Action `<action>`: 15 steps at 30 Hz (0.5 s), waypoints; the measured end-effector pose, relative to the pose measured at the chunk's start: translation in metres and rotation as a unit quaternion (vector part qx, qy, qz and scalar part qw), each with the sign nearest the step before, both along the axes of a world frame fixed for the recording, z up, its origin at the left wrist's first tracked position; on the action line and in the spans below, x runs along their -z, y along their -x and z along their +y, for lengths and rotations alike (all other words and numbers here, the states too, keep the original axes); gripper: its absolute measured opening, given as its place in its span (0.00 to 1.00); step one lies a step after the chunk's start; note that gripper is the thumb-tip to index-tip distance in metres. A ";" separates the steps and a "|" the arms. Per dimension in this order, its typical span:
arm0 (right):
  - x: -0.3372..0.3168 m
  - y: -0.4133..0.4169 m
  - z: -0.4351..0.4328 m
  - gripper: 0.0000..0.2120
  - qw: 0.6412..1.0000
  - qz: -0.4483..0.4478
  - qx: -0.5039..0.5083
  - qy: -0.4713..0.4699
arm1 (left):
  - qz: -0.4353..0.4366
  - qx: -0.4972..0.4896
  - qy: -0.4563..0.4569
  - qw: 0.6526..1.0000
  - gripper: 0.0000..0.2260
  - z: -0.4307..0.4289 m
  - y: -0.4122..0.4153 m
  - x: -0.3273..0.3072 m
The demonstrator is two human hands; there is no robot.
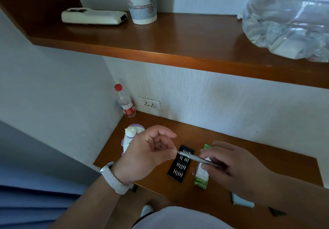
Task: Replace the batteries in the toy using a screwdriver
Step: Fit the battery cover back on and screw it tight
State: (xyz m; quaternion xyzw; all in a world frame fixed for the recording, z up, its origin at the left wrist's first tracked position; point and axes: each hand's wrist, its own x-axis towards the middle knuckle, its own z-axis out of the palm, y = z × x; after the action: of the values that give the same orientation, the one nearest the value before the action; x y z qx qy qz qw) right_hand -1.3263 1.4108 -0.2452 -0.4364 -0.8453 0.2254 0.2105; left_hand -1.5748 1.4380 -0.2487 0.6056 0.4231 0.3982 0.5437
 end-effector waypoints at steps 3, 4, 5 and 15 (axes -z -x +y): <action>-0.002 0.005 -0.003 0.04 0.996 0.056 0.038 0.050 | -0.002 -0.025 -0.028 0.999 0.15 -0.006 -0.003 0.001; -0.002 0.007 -0.004 0.07 0.994 0.072 0.051 0.059 | -0.011 -0.036 -0.032 0.999 0.15 -0.008 -0.004 0.002; -0.003 0.009 -0.005 0.09 0.992 0.086 0.063 0.072 | -0.023 -0.047 -0.032 0.998 0.16 -0.009 -0.004 0.003; 0.007 0.041 -0.020 0.06 0.937 0.230 0.189 0.184 | -0.182 -0.140 0.060 0.972 0.16 -0.013 -0.016 0.007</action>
State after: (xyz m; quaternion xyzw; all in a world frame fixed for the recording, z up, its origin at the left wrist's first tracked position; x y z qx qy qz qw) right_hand -1.3672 1.3905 -0.2519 -0.5557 -0.6192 0.4274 0.3536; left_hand -1.5584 1.4249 -0.2556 0.4243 0.4207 0.5474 0.5860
